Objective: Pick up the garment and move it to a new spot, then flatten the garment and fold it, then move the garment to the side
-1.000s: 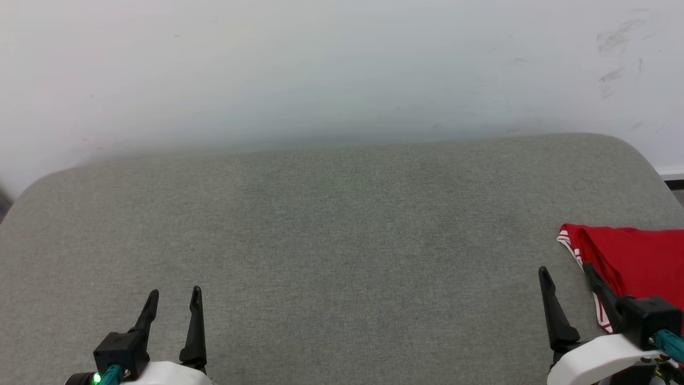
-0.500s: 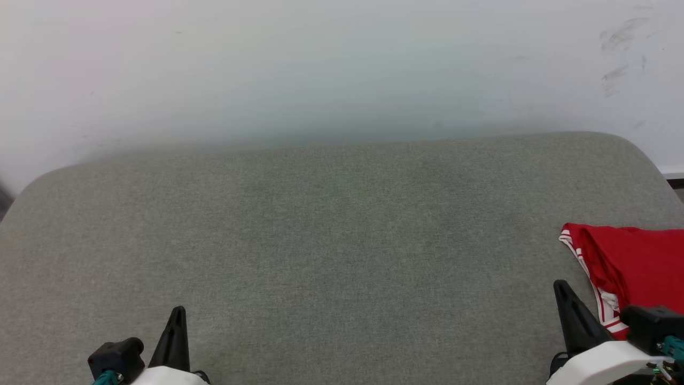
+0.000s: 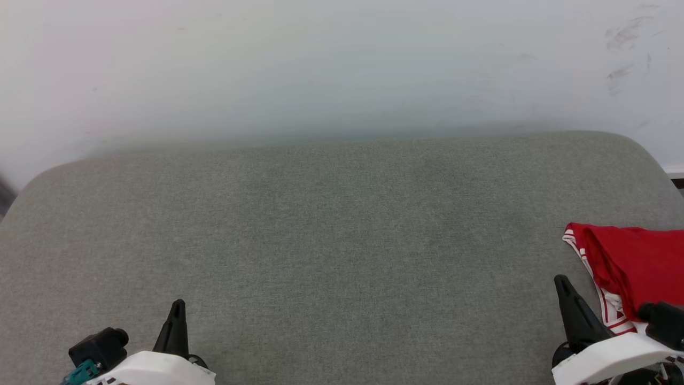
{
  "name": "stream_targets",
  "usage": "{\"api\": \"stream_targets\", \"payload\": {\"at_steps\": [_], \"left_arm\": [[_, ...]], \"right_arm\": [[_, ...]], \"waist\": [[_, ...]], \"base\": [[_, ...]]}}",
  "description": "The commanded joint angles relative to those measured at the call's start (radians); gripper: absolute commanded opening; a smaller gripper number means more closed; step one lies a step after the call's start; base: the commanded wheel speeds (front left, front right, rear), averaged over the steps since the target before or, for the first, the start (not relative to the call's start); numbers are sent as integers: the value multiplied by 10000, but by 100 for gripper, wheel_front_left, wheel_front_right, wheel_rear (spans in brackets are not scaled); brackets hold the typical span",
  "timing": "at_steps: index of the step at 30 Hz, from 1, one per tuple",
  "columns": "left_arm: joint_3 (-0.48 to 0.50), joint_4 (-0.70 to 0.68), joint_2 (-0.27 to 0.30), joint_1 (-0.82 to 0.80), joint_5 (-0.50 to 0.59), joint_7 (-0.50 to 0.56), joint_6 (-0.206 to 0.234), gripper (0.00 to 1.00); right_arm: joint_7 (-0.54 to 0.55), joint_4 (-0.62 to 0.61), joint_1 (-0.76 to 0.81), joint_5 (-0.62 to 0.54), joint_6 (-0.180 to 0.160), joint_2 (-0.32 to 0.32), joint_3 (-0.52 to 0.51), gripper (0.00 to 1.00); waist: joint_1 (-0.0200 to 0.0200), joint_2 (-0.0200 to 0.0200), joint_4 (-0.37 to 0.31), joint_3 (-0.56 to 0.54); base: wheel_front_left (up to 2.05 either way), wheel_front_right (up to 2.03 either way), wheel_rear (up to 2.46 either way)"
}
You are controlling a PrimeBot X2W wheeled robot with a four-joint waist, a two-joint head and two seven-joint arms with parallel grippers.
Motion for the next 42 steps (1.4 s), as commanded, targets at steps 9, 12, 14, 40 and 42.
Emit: {"api": "stream_targets", "payload": {"at_steps": [9, 12, 14, 40, 42], "left_arm": [[455, -30, -223, -444, -1296, 399, -331, 0], [550, -6, -299, -502, -1646, 509, -416, 0], [617, 9, -345, -539, -1871, 578, -478, 0], [1357, 205, -900, -918, -4431, 1390, -1099, 0], [1403, 221, -935, -942, -4603, 1455, -1153, 0]], "right_arm": [[57, 194, -578, 1731, -2, 8, -79, 0], [71, 288, -634, 2190, -2, 9, -97, 0], [80, 349, -682, 2483, -2, 10, -109, 0], [224, 1042, -1147, 5836, -3, 17, -245, 0], [225, 1088, -1187, 6057, -3, 18, -252, 0]], "waist": [[0, 0, 49, 43], [0, 0, 65, 57], [0, 0, 75, 66], [0, 0, 209, 186], [0, 0, 220, 195]], "base": [[0, 0, 0], [0, 0, 0], [0, 0, 0], [0, 0, 0], [0, 0, 0]]}}
